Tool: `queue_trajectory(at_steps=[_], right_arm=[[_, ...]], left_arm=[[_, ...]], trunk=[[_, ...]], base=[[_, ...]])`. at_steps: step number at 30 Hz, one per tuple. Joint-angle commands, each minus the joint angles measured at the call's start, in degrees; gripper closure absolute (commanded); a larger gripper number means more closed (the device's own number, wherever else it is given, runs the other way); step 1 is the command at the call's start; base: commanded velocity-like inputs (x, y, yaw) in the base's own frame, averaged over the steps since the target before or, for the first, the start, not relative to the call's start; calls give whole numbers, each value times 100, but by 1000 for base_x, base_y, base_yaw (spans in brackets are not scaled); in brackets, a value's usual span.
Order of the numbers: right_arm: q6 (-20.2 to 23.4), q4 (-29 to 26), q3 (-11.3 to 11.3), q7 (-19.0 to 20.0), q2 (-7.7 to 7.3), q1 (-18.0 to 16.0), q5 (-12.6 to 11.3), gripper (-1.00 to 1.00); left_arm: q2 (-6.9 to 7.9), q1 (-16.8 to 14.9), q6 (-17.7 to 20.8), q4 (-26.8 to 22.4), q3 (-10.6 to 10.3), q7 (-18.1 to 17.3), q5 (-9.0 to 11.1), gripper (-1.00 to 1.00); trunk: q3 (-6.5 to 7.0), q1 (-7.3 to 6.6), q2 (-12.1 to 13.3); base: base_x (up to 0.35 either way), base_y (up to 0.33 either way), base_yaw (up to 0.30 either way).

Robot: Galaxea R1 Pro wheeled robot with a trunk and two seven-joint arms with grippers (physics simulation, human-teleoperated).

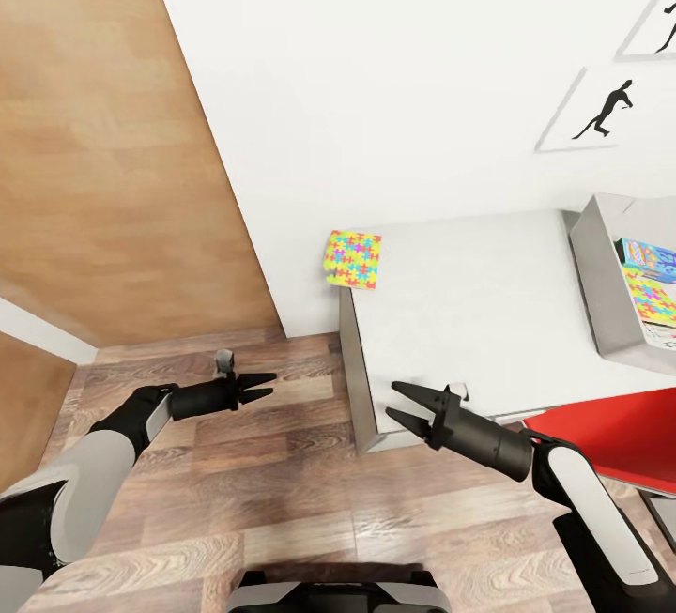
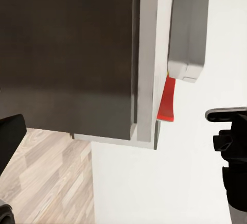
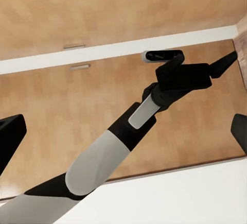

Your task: Put all the toys in the child's room - the three board games (two on the bed and one on the table), the two jigsaw puzzles on the table, and the tennis ball on the table - inside the toy box on the table in the child's room.

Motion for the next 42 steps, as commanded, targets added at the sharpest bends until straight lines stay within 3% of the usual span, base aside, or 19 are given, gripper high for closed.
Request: queue_trajectory(at_steps=[1, 17, 42], right_arm=[[1, 1, 4, 54, -6, -5, 56, -100], [22, 1, -10, 96, -15, -6, 62, -100], [-57, 1, 11, 134, -9, -6, 66, -100]], left_arm=[[-1, -4, 62, -1, 37, -31, -47, -100], [7, -4, 64, -1, 37, -29, -47, -100], [9, -5, 64, -1, 37, -31, -47, -100]], trunk=[[-7, 3, -9], [1, 3, -9], [223, 3, -9]], base=[[9, 0, 0], [88, 29, -7], [1, 0, -15]])
